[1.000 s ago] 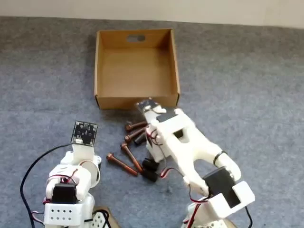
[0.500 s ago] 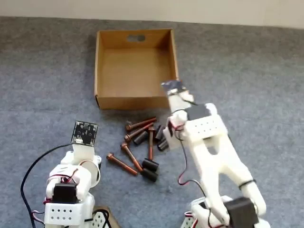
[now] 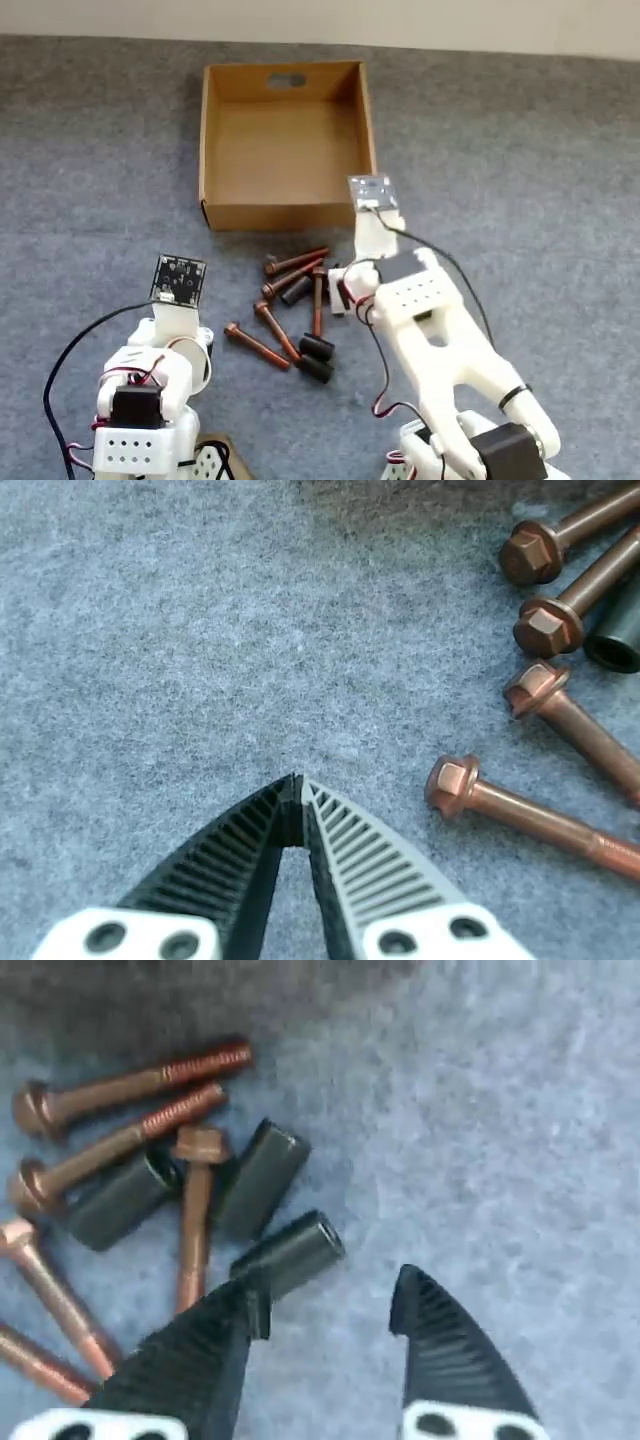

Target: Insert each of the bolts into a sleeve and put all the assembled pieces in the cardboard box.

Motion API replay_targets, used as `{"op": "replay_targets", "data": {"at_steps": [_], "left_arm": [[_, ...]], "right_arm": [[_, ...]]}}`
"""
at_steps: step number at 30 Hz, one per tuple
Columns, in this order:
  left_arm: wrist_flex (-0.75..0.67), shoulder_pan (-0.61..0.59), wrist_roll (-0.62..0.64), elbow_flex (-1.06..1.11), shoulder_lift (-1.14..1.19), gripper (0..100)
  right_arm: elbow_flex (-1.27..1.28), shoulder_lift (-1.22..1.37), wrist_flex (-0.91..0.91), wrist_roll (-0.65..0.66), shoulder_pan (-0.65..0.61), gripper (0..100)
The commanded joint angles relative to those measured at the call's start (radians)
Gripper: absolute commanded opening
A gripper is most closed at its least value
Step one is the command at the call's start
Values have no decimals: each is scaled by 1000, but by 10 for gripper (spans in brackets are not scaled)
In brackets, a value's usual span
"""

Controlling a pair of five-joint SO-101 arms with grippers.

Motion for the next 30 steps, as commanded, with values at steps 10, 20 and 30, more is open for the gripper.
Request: {"op": "replay_targets", "data": {"at_steps": [10, 20, 30], "left_arm": [[2, 18, 5, 16, -4, 7], [-2, 18, 5, 16, -4, 7], [-2, 18, 5, 16, -4, 7]], "right_arm": [[93, -33, -266, -227, -76, 194], [145, -33, -188, -222, -47, 194], [206, -33, -188, 44, -31, 185]]}}
